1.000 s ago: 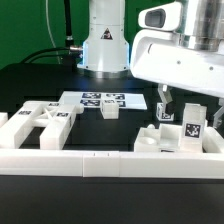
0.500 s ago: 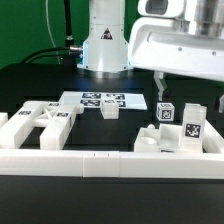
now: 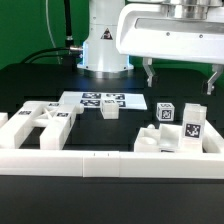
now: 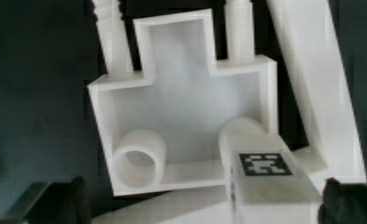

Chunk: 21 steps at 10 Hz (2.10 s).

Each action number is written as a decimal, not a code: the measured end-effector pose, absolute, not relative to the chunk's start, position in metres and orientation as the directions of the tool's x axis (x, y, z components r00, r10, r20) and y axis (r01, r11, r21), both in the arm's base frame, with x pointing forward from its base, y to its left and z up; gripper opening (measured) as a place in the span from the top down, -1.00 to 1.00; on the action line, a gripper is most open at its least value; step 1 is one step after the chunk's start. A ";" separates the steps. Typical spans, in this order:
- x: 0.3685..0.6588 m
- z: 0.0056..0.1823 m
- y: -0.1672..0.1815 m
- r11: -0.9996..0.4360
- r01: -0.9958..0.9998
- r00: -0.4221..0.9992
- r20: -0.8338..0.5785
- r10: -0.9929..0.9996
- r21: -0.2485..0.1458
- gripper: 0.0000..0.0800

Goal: Assemble chair

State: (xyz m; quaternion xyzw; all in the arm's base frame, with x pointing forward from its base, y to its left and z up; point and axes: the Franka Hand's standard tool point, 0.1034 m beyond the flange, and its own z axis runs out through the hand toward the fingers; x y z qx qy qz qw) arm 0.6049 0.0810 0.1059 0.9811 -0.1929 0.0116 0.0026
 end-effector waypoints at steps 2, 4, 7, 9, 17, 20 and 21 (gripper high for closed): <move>0.599 0.100 0.069 -0.966 -0.257 0.964 0.062 -0.257 -0.012 -0.62; 0.566 0.087 0.037 -0.992 -0.125 0.988 0.093 -0.127 -0.024 -0.62; 0.558 0.083 0.020 -0.988 -0.149 0.985 0.084 -0.152 -0.045 -0.62; 0.558 0.083 0.020 -0.988 -0.149 0.985 0.083 -0.153 -0.045 -0.62; 0.501 0.050 -0.003 -0.997 -0.078 0.996 0.031 -0.079 -0.028 -0.62; 0.482 0.041 0.000 -0.996 -0.079 0.973 -0.223 -0.068 -0.042 -0.62; 0.473 0.040 0.000 -0.996 -0.074 0.950 -0.308 -0.058 -0.041 -0.62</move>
Offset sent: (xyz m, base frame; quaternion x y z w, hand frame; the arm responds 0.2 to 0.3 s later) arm -0.0590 -0.0414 -0.0168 0.0753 0.0375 -0.1344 0.9873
